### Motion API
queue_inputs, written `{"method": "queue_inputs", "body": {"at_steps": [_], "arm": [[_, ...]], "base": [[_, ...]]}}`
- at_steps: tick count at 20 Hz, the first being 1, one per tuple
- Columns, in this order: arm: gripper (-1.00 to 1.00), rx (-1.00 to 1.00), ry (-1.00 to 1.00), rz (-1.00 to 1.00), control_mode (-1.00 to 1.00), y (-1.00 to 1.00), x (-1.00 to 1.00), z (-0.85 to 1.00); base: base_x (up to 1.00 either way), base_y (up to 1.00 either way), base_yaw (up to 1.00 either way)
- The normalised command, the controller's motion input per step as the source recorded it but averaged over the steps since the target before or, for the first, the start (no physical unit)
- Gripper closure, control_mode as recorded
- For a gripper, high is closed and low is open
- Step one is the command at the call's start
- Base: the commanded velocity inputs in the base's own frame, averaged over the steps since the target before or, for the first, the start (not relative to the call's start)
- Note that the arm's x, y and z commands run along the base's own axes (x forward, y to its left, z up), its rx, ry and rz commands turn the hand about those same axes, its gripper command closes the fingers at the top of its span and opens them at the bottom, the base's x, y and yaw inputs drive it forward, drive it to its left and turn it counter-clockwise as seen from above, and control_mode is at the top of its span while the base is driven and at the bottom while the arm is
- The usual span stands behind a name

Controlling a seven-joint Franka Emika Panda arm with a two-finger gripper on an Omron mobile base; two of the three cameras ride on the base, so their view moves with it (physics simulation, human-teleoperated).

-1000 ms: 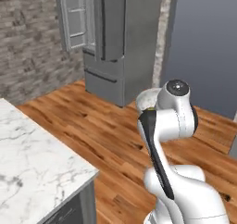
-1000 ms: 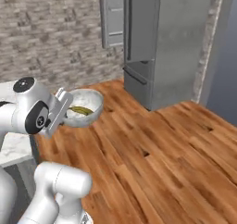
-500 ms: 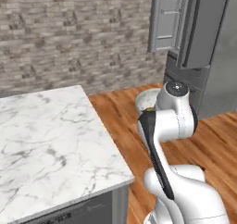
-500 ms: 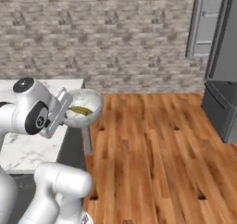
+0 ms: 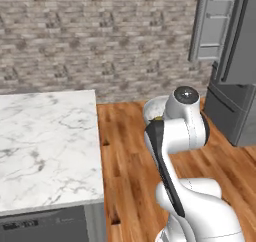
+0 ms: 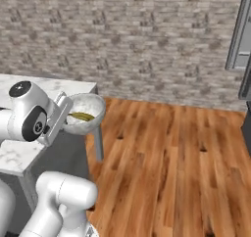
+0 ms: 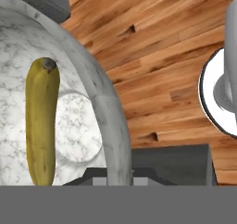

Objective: Move the glass cup from next to the sink to the open cabinet. Then, move the bowl with the banana to the fridge to clear the area for faucet cleaning.

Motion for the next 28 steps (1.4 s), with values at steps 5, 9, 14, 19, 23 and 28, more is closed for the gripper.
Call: {"method": "queue_inputs", "body": {"at_steps": [5,9,14,19,23,28], "arm": [[1.0,0.0,0.0,0.0,1.0,0.0,0.0,0.0],[1.0,0.0,0.0,0.0,1.0,0.0,0.0,0.0],[1.0,0.0,0.0,0.0,1.0,0.0,0.0,0.0],[1.0,0.0,0.0,0.0,1.0,0.0,0.0,0.0],[1.0,0.0,0.0,0.0,1.0,0.0,0.0,0.0],[1.0,0.0,0.0,0.0,1.0,0.0,0.0,0.0]], "base": [[0.57,-0.93,0.36],[0.89,-0.98,0.29],[1.0,-0.97,0.26],[1.0,-0.79,0.19],[1.0,-0.58,0.06],[1.0,-0.31,-0.06]]}}
